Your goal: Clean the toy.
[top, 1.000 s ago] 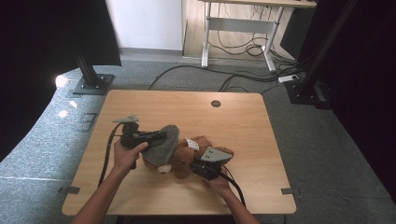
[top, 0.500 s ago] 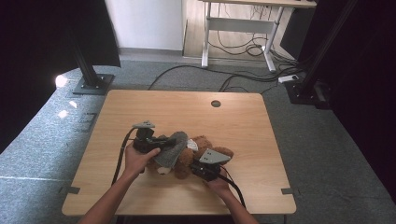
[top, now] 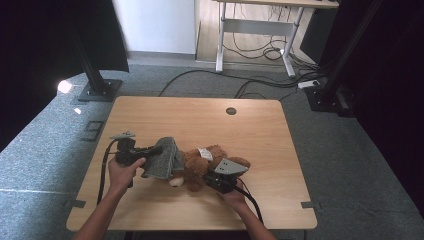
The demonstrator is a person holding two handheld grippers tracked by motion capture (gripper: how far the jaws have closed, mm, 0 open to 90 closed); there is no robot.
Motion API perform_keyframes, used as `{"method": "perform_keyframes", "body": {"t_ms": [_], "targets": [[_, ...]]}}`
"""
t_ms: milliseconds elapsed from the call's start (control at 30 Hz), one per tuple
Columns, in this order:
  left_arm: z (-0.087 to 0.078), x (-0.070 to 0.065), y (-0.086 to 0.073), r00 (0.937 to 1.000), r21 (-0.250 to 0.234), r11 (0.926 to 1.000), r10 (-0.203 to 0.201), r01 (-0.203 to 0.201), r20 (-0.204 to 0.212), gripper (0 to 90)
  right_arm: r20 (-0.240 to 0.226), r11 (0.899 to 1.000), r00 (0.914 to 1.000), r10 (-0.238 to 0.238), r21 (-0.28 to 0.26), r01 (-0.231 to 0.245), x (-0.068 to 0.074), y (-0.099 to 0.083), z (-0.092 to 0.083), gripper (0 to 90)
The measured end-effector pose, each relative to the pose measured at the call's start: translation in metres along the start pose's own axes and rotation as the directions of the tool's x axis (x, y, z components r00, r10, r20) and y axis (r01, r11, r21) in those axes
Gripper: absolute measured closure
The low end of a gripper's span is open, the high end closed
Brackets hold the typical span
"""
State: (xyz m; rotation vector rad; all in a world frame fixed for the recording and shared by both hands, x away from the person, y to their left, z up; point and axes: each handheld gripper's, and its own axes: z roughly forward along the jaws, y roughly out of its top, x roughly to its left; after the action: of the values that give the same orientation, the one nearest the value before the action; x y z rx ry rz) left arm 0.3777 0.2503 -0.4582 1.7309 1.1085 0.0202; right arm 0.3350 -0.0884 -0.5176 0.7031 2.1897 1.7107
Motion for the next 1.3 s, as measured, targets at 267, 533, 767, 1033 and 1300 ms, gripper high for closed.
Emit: {"method": "perform_keyframes", "body": {"t_ms": [267, 533, 767, 1033, 1300], "targets": [[-0.006, -0.015, -0.005, 0.9939, -0.066, 0.9978, 0.004, 0.004, 0.11, 80.0, 0.032, 1.0, 0.9993, 0.019, 0.003, -0.019, 0.001, 0.003, 0.0, 79.5], [0.022, -0.049, 0.008, 0.9826, -0.042, 0.9956, 0.09, -0.084, 0.162, 79.8, 0.034, 0.999, 0.9986, 0.04, -0.001, -0.04, 0.001, 0.004, 0.003, 79.4], [0.057, -0.051, 0.005, 0.9879, 0.04, 0.9969, 0.063, -0.069, 0.142, 80.2, -0.004, 0.999, 0.9994, 0.034, 0.019, -0.034, 0.0, 0.004, -0.002, 69.4], [0.056, -0.046, 0.002, 0.9906, 0.043, 0.9971, 0.056, -0.062, 0.124, 80.5, 0.136, 0.999, 0.9902, 0.035, -0.046, -0.029, -0.001, 0.008, -0.055, 44.0], [0.056, -0.046, 0.001, 0.9912, 0.036, 0.9974, 0.058, -0.063, 0.119, 80.6, 0.305, 0.987, 0.94, 0.152, -0.093, -0.13, -0.034, 0.005, -0.095, 25.6]]}}
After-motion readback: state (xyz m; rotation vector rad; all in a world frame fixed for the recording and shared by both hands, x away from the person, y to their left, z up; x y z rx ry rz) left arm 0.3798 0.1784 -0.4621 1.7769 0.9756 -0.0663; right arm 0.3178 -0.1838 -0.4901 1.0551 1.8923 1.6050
